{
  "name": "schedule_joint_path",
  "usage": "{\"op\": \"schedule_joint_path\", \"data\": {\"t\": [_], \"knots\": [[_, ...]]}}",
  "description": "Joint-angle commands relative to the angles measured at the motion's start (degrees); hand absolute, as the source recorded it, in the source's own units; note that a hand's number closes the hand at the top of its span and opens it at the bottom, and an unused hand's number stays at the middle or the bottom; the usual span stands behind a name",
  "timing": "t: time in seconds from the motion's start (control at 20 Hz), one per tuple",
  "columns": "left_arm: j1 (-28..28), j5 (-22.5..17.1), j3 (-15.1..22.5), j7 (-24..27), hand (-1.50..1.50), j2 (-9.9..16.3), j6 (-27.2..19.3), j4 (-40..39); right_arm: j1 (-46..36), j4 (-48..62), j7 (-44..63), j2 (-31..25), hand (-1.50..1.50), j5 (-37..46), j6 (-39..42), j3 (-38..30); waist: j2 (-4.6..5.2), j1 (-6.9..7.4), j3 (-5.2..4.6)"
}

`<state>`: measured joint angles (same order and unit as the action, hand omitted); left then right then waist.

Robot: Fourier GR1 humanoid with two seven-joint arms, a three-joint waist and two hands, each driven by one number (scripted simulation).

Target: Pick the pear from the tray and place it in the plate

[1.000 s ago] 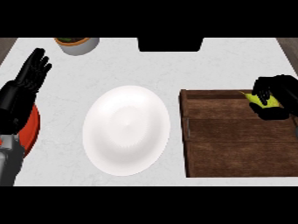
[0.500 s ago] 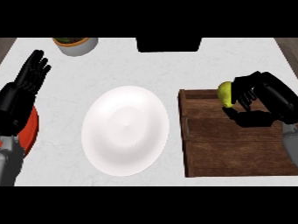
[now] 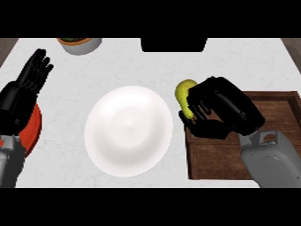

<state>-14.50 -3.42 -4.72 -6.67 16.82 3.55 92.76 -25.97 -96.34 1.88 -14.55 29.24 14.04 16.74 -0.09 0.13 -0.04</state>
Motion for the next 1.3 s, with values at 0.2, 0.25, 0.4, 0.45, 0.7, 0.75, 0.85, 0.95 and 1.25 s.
{"op": "schedule_joint_path", "data": {"t": [0.2, 0.25, 0.4, 0.45, 0.7, 0.75, 0.85, 0.95, 1.25], "knots": [[-4.14, 1.35, -0.34, 0.63, 0.0, -0.88, 0.06, -4.6, -6.82, 7.55, 9.85, 14.14, 1.5, 5.44, -2.06, 8.25, 0.2, 0.07, 0.01], [-1.88, 1.53, -0.14, 1.68, 0.0, -1.46, 0.23, -3.51, -7.35, 10.55, 7.88, 14.22, 1.5, 5.68, -2.68, 8.12, 0.18, 0.24, 0.02], [-2.38, 0.91, -0.77, -0.56, 0.0, -0.16, 0.99, -0.58, -13.64, 19.17, 11.35, 14.39, 1.5, 3.63, -12.2, 13.28, 0.24, 1.13, 0.03], [-1.5, 0.94, 0.27, 1.22, 0.0, -1.53, 1.39, -1.7, -12.7, 21.47, 11.37, 14.42, 1.5, 4.5, -14.82, 16.04, 0.27, 1.06, 0.02], [-1.25, -1.04, -2.16, -1.28, 0.0, 0.2, 2.94, 0.91, -16.51, 33.42, 7.12, 14.51, 1.5, 4.23, -21.32, 18.75, 0.27, 1.2, 0.04], [-2.89, 0.05, -1.29, -0.45, 0.0, -0.62, 2.55, -1.87, -22.4, 34.5, 11.73, 14.52, 1.5, 0.39, -20.91, 20.15, 0.32, 1.3, 0.02], [-1.72, 0.47, -0.35, -0.23, 0.0, -1.9, 1.74, -0.78, -22.77, 42.05, 6.68, 14.53, 1.5, 0.94, -22.5, 22.51, 0.54, 2.14, 0.03], [-3.1, 0.83, -1.48, 2.86, 0.0, 0.07, 3.57, -4.33, -22.2, 41.35, 12.12, 14.53, 1.5, -7.11, -28.15, 27.5, 0.67, 2.77, 0.01], [-5.72, 2.85, 2.0, -1.06, 0.0, -3.34, 0.77, -1.74, -24.03, 47.72, 8.31, 14.54, -1.5, -20.22, -32.26, 31.99, 1.02, 4.14, 0.06]]}}
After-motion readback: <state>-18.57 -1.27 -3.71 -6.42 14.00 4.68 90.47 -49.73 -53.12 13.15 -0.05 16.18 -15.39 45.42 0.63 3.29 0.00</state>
